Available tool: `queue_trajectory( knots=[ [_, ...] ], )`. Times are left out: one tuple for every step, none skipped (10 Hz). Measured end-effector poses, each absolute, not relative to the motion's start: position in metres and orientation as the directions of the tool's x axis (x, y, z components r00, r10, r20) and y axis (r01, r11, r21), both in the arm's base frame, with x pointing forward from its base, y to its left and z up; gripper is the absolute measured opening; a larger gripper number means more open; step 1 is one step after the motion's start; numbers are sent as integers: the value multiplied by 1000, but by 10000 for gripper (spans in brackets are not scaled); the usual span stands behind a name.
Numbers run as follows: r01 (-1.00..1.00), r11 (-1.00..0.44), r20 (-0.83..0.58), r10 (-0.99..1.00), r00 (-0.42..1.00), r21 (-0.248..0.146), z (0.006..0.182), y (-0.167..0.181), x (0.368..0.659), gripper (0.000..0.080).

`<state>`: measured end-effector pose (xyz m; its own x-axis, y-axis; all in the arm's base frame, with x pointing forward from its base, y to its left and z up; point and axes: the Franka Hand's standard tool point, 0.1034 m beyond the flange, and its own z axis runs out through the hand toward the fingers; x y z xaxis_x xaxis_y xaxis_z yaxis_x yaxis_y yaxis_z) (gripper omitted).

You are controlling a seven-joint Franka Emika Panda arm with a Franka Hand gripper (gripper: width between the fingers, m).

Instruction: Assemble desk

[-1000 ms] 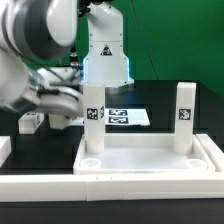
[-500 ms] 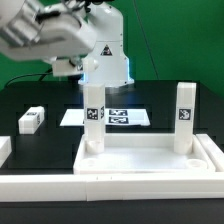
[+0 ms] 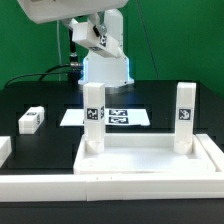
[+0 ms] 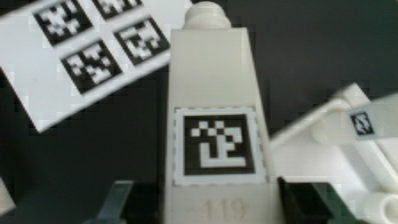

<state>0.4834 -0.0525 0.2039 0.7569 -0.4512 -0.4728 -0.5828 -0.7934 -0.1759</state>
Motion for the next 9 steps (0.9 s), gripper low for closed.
queue_trajectory(
  knots=[
    [-579,-794,-436,-462,772,-185,203,-49,483,288],
    [-574,-805,-362,-496,789,-150,194,-48,498,288],
    [-558,-815,-310,-496,811,-157,197,-34,514,288],
    [-569,-807,-278,-516,810,-160,207,-26,528,288],
    [-570,-806,-214,-535,817,-162,215,-23,545,288],
    [-550,-819,-184,-523,832,-162,223,-18,556,288],
    [-543,-819,-84,-537,839,-186,223,-18,565,288],
    [-537,-820,-25,-543,839,-196,221,-15,563,288],
    [-536,-818,20,-552,834,-207,222,-12,566,288]
  ],
)
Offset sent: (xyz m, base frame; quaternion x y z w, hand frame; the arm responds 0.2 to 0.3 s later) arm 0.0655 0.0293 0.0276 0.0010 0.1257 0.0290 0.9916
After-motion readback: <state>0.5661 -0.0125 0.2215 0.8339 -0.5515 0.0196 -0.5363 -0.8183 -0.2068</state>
